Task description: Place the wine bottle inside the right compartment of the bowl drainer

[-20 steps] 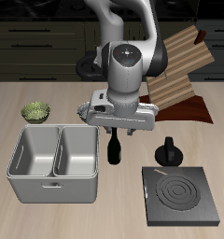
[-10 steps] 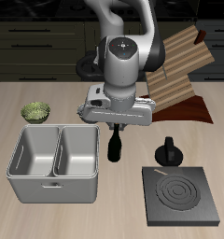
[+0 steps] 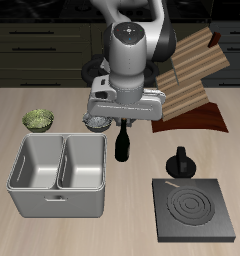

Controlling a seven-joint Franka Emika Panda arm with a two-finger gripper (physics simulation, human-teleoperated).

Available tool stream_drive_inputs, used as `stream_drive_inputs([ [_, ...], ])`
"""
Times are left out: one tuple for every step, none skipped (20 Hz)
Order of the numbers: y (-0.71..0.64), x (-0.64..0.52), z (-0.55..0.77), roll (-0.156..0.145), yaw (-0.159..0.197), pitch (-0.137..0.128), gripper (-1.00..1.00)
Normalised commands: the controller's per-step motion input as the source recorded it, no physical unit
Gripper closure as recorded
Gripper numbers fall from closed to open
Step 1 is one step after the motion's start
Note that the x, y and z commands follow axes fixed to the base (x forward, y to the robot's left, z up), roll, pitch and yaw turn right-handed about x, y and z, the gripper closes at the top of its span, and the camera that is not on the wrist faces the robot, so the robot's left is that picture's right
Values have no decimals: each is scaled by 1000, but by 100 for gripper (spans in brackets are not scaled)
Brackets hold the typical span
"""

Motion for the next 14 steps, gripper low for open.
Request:
stream_drive_inputs([
  [-3,-169,284,-10,45,-32,100],
  [-59,-127,194,14,-23,78,100],
  [-48,-165,286,4,38,-6,100],
  [-135,-172,278,-16,26,-18,100],
  [-167,-331,556,39,-9,-34,100],
  [-129,-128,186,-15,15,-3,100],
  [-121,-188,288,18,31,7,100],
  [-98,-196,277,43,32,-21,100],
  [-143,-156,276,-40,28,-39,100],
  [-229,-292,490,-10,35,-8,100],
  [-134,-185,277,15,5,-29,100],
  [-175,-127,247,-24,55,-31,100],
  [-122,-88,196,3,-11,3,100],
  [-124,-141,311,6,21,-40,100],
])
